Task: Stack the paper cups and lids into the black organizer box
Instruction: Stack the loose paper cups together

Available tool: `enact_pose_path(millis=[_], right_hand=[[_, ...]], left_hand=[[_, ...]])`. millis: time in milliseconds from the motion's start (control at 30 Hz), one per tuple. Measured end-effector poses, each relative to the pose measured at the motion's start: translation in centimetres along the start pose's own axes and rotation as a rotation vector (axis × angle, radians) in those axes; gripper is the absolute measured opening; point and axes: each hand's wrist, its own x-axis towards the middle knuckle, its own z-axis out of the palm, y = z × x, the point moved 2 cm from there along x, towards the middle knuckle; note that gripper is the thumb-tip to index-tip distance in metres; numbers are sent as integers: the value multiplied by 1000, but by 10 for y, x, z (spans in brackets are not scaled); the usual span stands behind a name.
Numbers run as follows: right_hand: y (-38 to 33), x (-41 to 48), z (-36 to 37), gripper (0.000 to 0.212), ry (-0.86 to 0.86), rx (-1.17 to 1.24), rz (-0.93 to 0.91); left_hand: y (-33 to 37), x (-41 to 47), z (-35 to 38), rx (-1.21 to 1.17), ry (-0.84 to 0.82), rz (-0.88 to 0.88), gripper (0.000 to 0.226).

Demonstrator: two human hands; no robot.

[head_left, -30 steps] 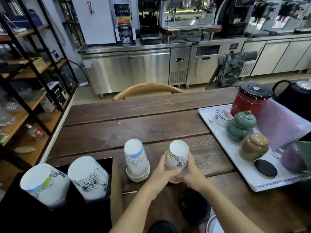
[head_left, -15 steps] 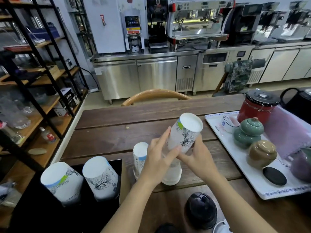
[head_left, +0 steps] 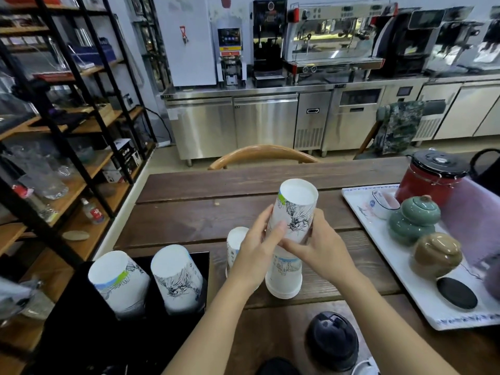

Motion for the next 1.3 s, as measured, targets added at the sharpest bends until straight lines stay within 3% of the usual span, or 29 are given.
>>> enact_pose_path(millis=[233, 400, 467, 600, 700, 800, 900, 1067, 1233, 1300], right_hand=[[42, 6, 18, 72, -158, -71, 141], [101, -3, 56, 68, -437, -164, 360], [119, -9, 63, 69, -495, -156, 392], [139, -10, 67, 89, -412, 43, 381], [136, -13, 73, 89, -407, 164, 411], [145, -14, 86, 95, -310, 158, 444], [155, -16, 94, 94, -248, 179, 407], [115, -12, 77, 89, -107, 279, 328], [57, -4, 42, 86, -14, 348, 159], [33, 2, 29, 88, 3, 369, 77]], left_hand=[[-36, 8, 8, -52, 13, -154, 20], [-89, 4, 16, 67, -32, -426, 59], [-95, 4, 16, 56, -37, -500, 64], [-103, 13, 14, -58, 97, -663, 65], [-106, 13, 21, -154, 108, -721, 60], [-106, 12, 25, -181, 139, -708, 42], [-105, 7, 24, -194, 155, -713, 41], [-83, 4, 17, -124, 226, -535, 19], [-29, 6, 12, -85, 227, -303, 18], [-11, 4, 5, -64, 223, -235, 34]])
